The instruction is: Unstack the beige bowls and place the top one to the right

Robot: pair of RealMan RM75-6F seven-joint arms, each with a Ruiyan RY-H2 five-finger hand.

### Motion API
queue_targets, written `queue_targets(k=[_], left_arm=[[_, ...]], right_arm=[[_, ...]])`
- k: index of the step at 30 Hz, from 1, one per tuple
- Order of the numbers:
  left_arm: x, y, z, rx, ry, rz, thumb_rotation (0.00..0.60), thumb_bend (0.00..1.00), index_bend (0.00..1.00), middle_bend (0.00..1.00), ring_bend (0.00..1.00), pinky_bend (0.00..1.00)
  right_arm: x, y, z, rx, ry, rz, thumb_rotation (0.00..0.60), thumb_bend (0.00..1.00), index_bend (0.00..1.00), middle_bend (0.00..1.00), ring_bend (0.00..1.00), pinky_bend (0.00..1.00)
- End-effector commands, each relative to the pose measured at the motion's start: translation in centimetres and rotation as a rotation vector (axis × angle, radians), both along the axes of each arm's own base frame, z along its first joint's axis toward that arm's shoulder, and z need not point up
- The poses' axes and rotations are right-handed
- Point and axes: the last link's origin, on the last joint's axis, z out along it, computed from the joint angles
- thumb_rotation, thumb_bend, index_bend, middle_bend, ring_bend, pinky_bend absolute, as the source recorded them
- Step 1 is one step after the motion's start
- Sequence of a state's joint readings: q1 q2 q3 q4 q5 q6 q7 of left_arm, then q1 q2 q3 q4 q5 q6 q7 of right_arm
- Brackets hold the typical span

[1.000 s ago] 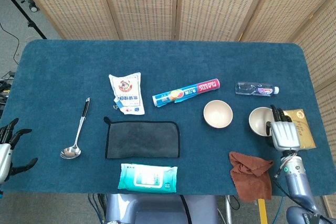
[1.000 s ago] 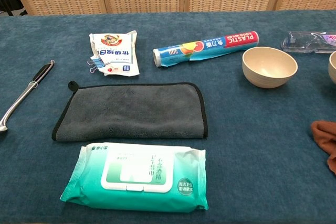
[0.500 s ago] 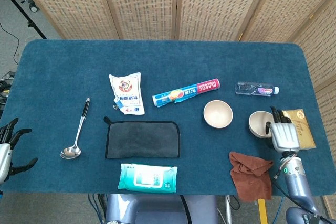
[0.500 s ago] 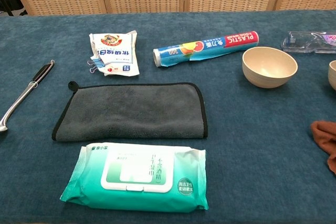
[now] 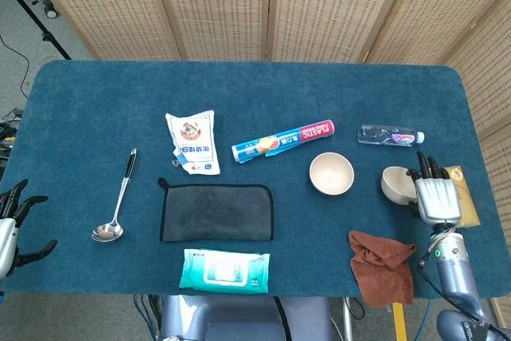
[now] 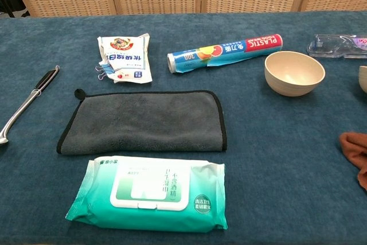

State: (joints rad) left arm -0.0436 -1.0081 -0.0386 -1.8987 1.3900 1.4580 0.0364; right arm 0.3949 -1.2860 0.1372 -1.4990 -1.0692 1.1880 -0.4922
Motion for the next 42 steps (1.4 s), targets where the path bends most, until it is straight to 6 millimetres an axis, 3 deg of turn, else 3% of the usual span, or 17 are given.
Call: queue_targets(k=[1, 11, 24, 35, 42], left_arm=[[0.0, 0.0, 0.0, 0.000, 0.000, 0.000, 0.600, 0.18, 0.26, 0.00, 0.00, 0.05], [0.0, 0.0, 0.0, 0.001, 0.001, 0.000, 0.600, 0.18, 0.26, 0.00, 0.00, 0.05], [0.1, 0.0, -0.2, -0.008, 0.002, -0.004, 0.600, 0.18, 0.26, 0.00, 0.00, 0.05], [0.2, -0.1, -0.1, 0.002, 0.001, -0.010, 0.600, 0.18, 0.26, 0.00, 0.00, 0.05], [-0.1, 0.1, -0.2, 0.016, 0.003, -0.013, 0.600, 0.18, 0.26, 0.00, 0.00, 0.05]], right_arm=[[0.5, -0.2, 0.4, 0.017, 0.023, -0.003, 0.600, 0.31, 0.25, 0.00, 0.00, 0.21], [0.8, 0.2, 1.0, 0.049, 0.068, -0.044, 0.600, 0.31, 0.25, 0.00, 0.00, 0.21], [3.2, 0.8, 3.8, 0.040, 0.132, -0.048, 0.600, 0.31, 0.25, 0.00, 0.00, 0.21], [4.5, 5.3, 4.2, 0.007, 0.002, 0.009, 0.600, 0.31, 0.25, 0.00, 0.00, 0.21], [3.5, 9.0, 4.9, -0.069, -0.139, -0.024, 0.600, 0.31, 0.25, 0.00, 0.00, 0.21]])
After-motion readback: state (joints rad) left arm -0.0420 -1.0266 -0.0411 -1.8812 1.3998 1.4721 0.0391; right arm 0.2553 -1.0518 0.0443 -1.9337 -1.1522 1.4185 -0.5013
